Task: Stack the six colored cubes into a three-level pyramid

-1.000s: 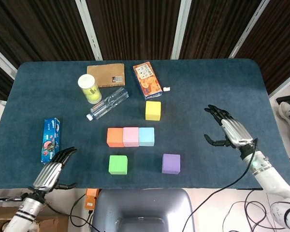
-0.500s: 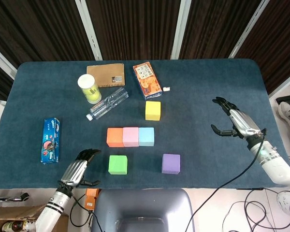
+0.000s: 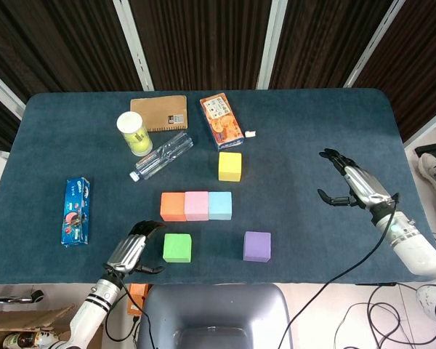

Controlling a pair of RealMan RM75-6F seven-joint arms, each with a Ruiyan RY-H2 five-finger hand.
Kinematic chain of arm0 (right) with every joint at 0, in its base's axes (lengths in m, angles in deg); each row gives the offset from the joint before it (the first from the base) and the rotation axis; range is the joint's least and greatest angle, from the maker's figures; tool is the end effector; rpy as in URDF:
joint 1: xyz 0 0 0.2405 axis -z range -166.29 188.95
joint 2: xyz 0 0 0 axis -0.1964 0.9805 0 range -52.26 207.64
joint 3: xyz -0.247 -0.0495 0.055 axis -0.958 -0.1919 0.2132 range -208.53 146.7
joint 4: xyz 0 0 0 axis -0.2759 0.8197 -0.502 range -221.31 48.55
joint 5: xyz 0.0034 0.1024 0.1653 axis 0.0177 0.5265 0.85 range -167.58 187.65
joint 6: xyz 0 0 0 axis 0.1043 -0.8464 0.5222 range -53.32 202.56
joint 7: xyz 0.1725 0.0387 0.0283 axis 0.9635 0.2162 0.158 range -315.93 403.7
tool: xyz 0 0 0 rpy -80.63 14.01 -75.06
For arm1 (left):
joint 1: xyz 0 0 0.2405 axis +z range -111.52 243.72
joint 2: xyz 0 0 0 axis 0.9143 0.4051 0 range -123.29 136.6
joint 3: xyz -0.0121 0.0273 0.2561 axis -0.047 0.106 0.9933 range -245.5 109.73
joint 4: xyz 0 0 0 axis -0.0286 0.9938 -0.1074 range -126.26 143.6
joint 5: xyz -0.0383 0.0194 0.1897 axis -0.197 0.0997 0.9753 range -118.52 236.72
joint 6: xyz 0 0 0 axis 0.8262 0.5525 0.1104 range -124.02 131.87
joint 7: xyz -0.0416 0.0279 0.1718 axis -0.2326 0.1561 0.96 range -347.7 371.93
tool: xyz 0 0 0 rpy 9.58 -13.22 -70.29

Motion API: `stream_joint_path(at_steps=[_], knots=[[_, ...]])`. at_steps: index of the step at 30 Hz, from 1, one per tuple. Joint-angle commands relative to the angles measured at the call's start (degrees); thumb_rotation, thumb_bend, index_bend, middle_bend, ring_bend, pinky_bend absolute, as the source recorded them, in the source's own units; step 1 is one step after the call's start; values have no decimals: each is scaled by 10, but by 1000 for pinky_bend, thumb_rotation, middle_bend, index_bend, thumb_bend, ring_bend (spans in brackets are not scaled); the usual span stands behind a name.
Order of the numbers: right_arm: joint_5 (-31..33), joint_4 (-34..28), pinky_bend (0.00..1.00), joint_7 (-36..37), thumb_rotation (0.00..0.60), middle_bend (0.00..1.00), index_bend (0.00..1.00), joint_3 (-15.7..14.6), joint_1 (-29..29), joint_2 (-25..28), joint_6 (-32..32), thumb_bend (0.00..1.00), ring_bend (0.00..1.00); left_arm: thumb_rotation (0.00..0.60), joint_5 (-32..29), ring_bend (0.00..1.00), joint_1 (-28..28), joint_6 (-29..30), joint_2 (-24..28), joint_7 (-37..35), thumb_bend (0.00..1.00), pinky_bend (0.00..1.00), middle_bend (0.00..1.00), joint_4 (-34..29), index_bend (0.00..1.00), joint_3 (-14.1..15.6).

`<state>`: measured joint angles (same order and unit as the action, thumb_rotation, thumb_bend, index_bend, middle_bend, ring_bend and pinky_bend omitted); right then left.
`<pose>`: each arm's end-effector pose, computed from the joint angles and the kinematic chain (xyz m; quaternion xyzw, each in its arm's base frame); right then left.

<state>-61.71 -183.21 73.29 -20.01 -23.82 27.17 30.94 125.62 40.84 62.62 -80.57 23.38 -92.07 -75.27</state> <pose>-0.2157 -0.3684 0.1743 0.6114 -0.5650 0.3997 0.3837 -0.1751 0.2782 -0.0197 -0.6444 -0.5595 -0.3948 0.3404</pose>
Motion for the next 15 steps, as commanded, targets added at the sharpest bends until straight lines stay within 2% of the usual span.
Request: stream_joint_path(at_steps=[1, 15], knots=[[0, 2, 0, 1, 452, 0, 85, 1, 0, -1, 1, 338, 0, 600, -16, 80, -8, -7, -7, 8, 116, 69, 161, -4, 218, -1], [-11, 27, 0, 28, 450, 0, 89, 5, 3, -7, 15, 338, 0, 600, -54, 85, -42, -15, -38, 23, 123, 69, 168, 24, 261, -12]])
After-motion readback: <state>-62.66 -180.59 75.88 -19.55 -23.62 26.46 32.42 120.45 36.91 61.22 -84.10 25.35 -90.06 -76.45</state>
